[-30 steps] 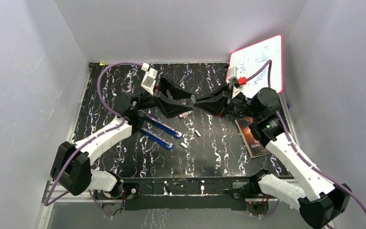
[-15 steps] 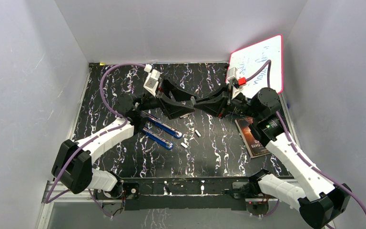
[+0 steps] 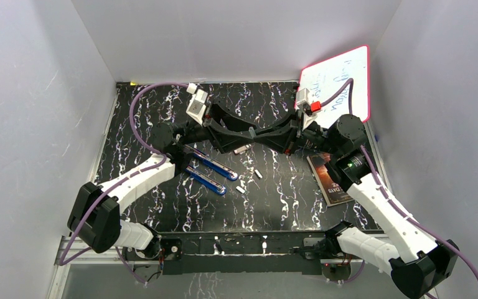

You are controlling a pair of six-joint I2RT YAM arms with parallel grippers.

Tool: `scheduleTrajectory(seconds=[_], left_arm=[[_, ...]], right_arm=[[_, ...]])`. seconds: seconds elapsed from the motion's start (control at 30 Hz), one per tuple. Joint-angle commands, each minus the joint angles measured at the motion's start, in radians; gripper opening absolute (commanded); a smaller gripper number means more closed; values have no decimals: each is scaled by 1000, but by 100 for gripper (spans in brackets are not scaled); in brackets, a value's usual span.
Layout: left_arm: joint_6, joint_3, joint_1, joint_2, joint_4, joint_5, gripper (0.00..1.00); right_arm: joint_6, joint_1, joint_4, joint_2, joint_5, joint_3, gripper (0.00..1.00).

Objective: Load the staples into the stapler

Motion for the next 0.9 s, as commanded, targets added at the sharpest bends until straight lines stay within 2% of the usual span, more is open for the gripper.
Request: scheduleTrajectory(seconds=[0.0,0.33,0.53,0.6,0.67,0.7,0.77,0.87], left_arm=[[-30,35,-3,-24,194,-13,45],[-53,35,-4,-21,204,-20,24],[-63,32,-5,-22,205,-20,8],[-64,31,-4,-23,205,-20,3],[-61,30,-5,-25,204,-18,0],[-57,29,-5,-25,204,-15,0],[-49,27,-5,-29,201,-6,0],[9,24,-4,-41,148,24,0]], right_arm=[[-1,-3,16,-21,-7,28,3],[-4,-3,15,-28,3,27,3],[-8,-3,-1,-30,22,37,5],[-8,-4,-6,-29,22,38,20],[-11,-3,-10,-36,16,36,45],[-13,-2,-16,-41,9,36,52],[-44,-4,-66,-51,8,52,60],[-105,-3,-161,-72,55,86,65]])
